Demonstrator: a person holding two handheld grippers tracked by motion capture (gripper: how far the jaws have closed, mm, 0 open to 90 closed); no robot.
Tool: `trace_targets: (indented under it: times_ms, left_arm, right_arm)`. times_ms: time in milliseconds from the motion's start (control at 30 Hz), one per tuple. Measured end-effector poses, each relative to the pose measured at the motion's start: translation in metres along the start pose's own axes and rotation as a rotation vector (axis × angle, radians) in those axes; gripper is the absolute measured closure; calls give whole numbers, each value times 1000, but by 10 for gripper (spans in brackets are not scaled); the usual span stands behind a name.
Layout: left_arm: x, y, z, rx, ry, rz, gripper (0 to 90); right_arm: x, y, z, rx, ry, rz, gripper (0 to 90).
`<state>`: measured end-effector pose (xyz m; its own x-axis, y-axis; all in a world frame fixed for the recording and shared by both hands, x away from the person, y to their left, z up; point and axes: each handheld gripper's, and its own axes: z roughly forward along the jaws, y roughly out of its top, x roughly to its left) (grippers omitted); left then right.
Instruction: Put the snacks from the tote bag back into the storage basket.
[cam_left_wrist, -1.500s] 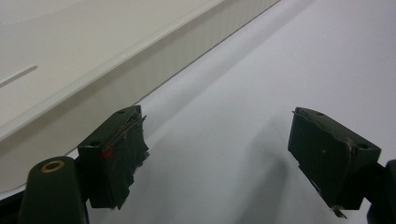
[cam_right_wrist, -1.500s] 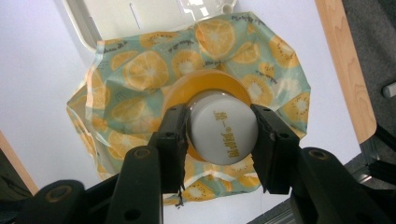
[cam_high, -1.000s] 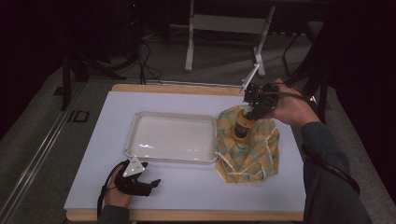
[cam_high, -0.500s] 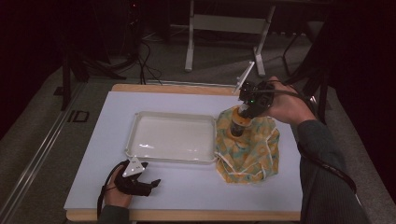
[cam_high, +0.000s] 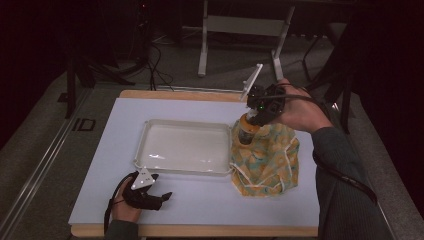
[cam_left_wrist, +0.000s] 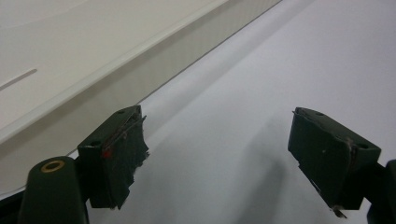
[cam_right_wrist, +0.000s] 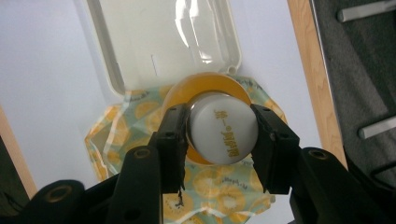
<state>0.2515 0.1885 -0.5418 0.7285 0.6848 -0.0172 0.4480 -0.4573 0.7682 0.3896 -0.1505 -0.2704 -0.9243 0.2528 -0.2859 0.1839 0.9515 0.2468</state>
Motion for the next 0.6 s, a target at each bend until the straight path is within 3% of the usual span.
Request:
trace_targets:
  times_ms: [600]
  left_arm:
    - [0,0,0,2,-2,3,188]
  right_arm:
    - [15,24,5,-9,40,-40,587]
